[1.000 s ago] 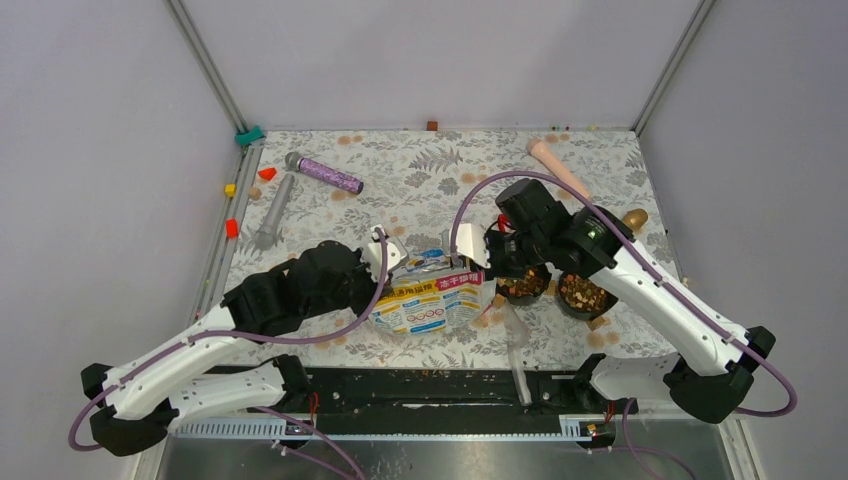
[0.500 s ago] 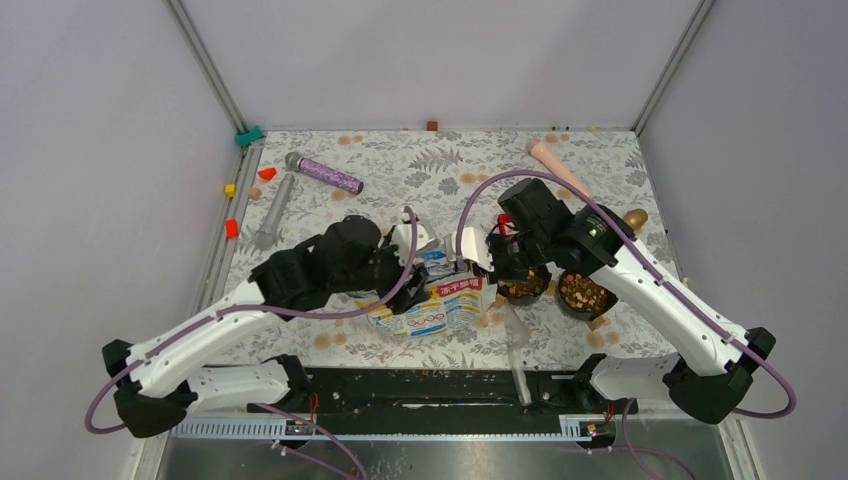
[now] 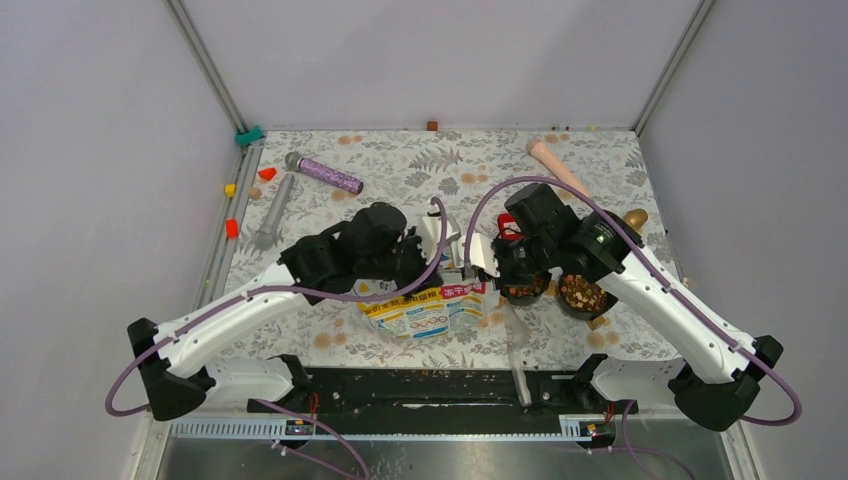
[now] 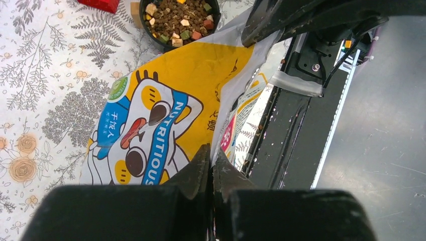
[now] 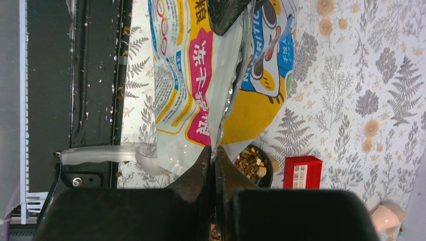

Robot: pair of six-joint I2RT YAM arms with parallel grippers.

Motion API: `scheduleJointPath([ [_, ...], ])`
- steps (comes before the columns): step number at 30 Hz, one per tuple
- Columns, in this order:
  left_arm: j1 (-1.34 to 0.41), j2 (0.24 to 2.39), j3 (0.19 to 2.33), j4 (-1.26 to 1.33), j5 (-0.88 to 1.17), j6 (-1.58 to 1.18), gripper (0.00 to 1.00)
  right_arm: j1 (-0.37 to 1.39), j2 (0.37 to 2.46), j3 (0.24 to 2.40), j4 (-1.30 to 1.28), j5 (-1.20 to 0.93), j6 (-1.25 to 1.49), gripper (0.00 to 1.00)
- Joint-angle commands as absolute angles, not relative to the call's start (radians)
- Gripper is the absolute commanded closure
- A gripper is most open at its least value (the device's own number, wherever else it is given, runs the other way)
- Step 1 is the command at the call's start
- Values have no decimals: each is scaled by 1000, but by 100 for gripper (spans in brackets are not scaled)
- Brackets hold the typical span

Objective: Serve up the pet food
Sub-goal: Close the pet food bag at the center of the board.

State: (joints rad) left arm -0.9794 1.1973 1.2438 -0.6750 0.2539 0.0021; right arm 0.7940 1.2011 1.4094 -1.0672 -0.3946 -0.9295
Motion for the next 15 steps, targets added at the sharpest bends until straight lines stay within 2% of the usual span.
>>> scheduleJointPath([
  [1,-985,1084,1196,-572,297,36,100,802,1151,1428,-1017,-441,-931,100],
  [2,-985,1068,1193,-578,289,40,99,802,1153,1429,-1016,-439,-927,100],
  [4,-985,1053,1203,-615,275,43,67,802,1156,1430,-1015,-435,-925,100],
  [6,-985,1048,1218,-660,271,55,49,802,1156,1430,-1010,-431,-921,100],
  [12,-986,1079,1219,-730,269,69,39,803,1152,1427,-1005,-437,-920,100],
  [15,-988,1120,1244,-770,272,77,41,802,1154,1428,-1006,-439,-919,100],
])
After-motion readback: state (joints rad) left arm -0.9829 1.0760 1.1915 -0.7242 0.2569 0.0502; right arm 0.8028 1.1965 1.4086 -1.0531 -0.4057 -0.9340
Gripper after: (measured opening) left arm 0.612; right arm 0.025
